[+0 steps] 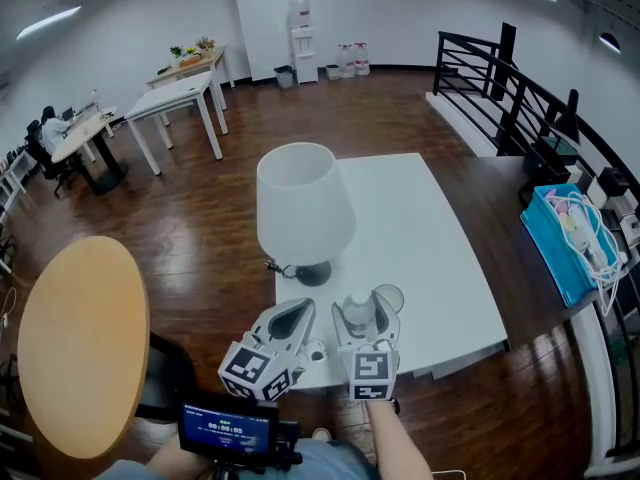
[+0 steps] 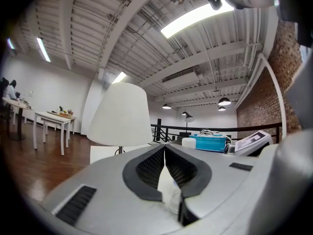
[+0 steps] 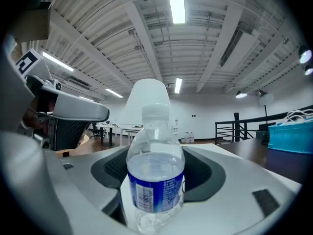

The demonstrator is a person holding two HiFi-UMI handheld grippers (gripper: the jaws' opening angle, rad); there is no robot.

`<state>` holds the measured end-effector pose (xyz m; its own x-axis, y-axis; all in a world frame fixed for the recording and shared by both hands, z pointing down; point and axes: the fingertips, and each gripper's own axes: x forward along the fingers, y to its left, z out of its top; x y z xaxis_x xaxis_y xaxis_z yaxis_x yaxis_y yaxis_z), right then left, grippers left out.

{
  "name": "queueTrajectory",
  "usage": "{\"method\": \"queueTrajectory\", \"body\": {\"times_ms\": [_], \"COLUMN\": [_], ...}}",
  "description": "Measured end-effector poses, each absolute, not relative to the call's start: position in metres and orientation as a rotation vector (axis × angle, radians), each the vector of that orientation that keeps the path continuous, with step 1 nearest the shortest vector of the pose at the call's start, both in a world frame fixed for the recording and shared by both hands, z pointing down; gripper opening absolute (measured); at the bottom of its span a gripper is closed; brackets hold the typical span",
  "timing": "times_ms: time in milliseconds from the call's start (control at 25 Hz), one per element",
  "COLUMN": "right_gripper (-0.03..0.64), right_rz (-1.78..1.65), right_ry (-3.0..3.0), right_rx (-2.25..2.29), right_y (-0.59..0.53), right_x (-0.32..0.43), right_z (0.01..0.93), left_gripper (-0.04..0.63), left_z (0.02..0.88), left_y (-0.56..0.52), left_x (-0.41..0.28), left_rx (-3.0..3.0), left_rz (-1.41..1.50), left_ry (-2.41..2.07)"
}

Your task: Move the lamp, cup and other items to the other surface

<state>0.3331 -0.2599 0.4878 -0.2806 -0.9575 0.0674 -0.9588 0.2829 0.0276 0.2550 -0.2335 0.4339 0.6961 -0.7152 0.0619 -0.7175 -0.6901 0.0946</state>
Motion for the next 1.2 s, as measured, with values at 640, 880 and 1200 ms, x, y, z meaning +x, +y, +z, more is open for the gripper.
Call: {"method": "queueTrajectory", "body": {"times_ms": [640, 880, 1200], "right_gripper": [0.299, 0.299, 0.299], "right_rz": [-0.016, -0.093, -0.163], "right_ry": [-2.482, -2.545, -2.661], "right_rx": [1.812, 1.758, 1.639], "right_y": [-0.252, -0.247, -0.24], "right_x": [0.308, 0.266, 0.191], "right_z": [0.454, 0.415, 0.38], "left_gripper": [0.011, 0.008, 0.008], "left_z": [0.422, 0.409, 0.393], "left_y": [-0.23, -0.232, -0.222], "left_x": [0.224, 0.184, 0.114], "left_rx": [2.785, 2.811, 2.766], "left_rz": [0.034, 0.021, 0.007], "left_ry": [-1.221, -1.286, -1.432]}}
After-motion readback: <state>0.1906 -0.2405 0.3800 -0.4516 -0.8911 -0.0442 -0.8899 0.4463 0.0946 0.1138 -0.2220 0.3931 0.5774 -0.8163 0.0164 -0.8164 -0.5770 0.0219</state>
